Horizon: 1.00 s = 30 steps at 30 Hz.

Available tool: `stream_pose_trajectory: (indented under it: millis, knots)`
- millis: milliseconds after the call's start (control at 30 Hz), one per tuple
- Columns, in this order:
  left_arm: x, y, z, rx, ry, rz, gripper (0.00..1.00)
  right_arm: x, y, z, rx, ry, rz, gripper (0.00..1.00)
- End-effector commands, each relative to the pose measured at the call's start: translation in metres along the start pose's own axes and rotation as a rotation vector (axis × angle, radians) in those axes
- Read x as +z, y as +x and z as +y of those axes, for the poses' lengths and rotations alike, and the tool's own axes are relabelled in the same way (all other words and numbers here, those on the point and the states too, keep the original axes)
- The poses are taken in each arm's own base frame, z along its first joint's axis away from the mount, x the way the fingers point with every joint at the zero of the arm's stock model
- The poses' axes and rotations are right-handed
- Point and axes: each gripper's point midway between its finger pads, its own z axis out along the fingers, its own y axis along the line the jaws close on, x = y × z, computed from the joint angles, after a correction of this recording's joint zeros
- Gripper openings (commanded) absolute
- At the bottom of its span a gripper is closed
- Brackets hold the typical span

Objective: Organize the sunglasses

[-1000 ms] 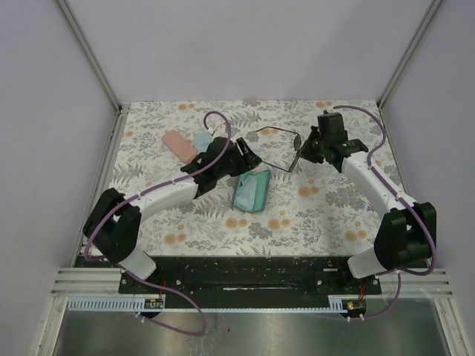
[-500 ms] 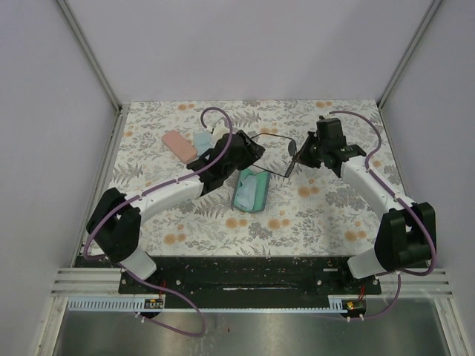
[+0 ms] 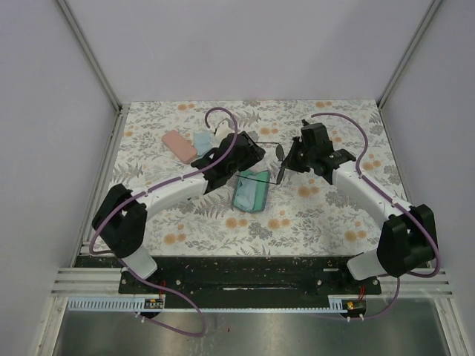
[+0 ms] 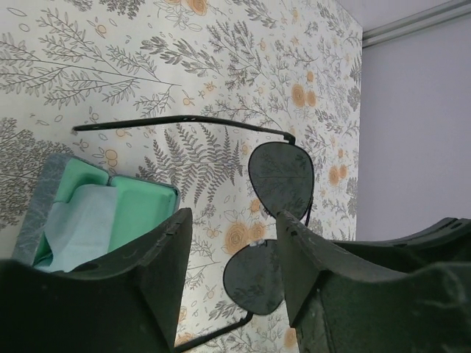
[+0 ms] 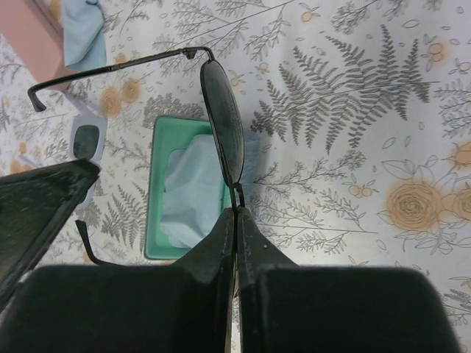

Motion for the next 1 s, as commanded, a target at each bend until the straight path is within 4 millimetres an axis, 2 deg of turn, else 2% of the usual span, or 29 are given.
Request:
stream_pose_trajectory:
  millis: [0, 133, 233, 333, 567, 733, 833, 967]
  knots:
    - [-0.033, -0.035, -0.017, -0.006, 0.030, -0.103, 0.54, 0.001, -0.023, -0.013, -0.001, 0.090, -0.093, 0.00]
    - [-0.047, -0.031, 0.001, -0.053, -0.040, -0.096, 0.55, 0.007, -0.032, -0.016, 0.006, 0.120, -0.113, 0.00]
    - [-0.048, -0.021, 0.018, -0.132, -0.123, -0.069, 0.57, 0.010, -0.036, -0.010, 0.009, 0.107, -0.111, 0.00]
    - [-0.047, -0.007, 0.024, -0.157, -0.146, -0.051, 0.60, 0.012, -0.037, -0.007, 0.010, 0.094, -0.104, 0.00]
    - [-0.027, 0.017, 0.021, -0.159, -0.159, 0.018, 0.62, 0.003, -0.042, 0.000, 0.010, 0.070, -0.125, 0.00]
    - [-0.017, 0.015, 0.022, -0.150, -0.163, -0.014, 0.62, -0.001, -0.038, 0.004, 0.013, 0.042, -0.111, 0.00]
    - [-0.012, 0.010, 0.011, -0.117, -0.131, -0.025, 0.62, -0.004, -0.036, 0.006, 0.019, 0.029, -0.109, 0.00]
    - [-0.007, 0.006, 0.001, -0.121, -0.099, -0.033, 0.61, -0.003, -0.025, 0.018, -0.006, -0.048, -0.061, 0.00]
